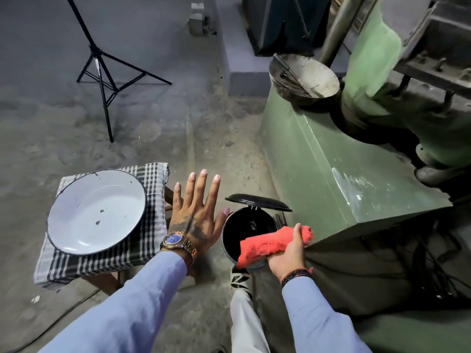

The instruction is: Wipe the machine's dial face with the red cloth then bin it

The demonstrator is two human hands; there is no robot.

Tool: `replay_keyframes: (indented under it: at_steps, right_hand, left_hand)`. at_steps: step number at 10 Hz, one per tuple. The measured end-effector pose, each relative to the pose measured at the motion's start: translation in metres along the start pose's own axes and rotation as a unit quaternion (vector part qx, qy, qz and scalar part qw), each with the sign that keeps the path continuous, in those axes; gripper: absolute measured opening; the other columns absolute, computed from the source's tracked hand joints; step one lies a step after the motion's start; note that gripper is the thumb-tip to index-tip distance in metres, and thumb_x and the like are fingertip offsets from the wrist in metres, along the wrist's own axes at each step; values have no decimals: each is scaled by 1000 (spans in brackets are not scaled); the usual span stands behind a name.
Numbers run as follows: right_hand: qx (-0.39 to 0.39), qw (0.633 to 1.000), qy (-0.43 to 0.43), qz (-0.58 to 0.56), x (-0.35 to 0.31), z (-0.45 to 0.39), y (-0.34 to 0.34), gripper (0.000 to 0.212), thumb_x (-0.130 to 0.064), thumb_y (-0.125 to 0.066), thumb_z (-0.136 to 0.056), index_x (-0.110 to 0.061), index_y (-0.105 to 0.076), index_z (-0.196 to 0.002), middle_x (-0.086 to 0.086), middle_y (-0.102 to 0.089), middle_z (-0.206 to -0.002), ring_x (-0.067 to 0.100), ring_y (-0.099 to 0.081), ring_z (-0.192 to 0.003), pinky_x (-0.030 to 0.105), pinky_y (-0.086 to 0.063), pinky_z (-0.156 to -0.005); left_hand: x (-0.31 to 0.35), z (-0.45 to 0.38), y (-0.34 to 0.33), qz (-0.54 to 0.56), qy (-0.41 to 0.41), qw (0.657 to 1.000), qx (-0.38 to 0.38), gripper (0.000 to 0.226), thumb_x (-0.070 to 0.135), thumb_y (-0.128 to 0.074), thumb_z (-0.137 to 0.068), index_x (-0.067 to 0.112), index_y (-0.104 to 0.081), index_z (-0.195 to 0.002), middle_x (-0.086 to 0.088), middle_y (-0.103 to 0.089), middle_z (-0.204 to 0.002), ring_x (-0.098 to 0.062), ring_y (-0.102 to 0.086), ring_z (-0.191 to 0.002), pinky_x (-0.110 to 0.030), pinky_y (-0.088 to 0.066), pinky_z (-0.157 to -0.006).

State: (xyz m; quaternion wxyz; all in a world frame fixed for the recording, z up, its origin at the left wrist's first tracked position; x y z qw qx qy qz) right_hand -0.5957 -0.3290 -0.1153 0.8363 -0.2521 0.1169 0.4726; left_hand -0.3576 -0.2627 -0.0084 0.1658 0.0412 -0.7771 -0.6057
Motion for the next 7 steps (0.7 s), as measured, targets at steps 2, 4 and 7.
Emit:
replay_keyframes:
  at_steps: [2,4,7]
  right_hand:
    - [-34,990,-65,117,13,9,-7,102,-82,-42,-100,-15,-19,-173,11,-22,-181,28,-22,-168,43,-18,-138]
    - [17,821,266,505,-42,63,-73,68,-49,-54,-110,-3,-49,-159,22,-57,-159,37,-52,-150,44,-40,-124]
    - [75,450,669,587,-161,274,-169,85,-63,-41,-102,-28,-16,-175,6,-3,-185,29,2,-171,62,0,-135]
  left_hand:
    - [0,-9,5,-17,3,999,-48,81,61,-31,-104,25,-17,-175,-12,-11,-183,-37,-9,-170,-67,-7,-134]
    - [33,-52,67,-33,-22,999,18,80,59,-39,-104,21,-26,-173,-16,-22,-180,-42,-19,-167,-70,-15,-132]
    - [89,-100,240,-20,-33,995,95,81,64,-31,-106,23,-17,-174,-14,-12,-182,-42,-8,-169,-69,-6,-133]
Point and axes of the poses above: each hand's wrist, its own z-axis away from the middle knuckle, its own y-axis out of the back of the hand, x = y × z, the point moved 4 cm from there along -z, towards the middle knuckle
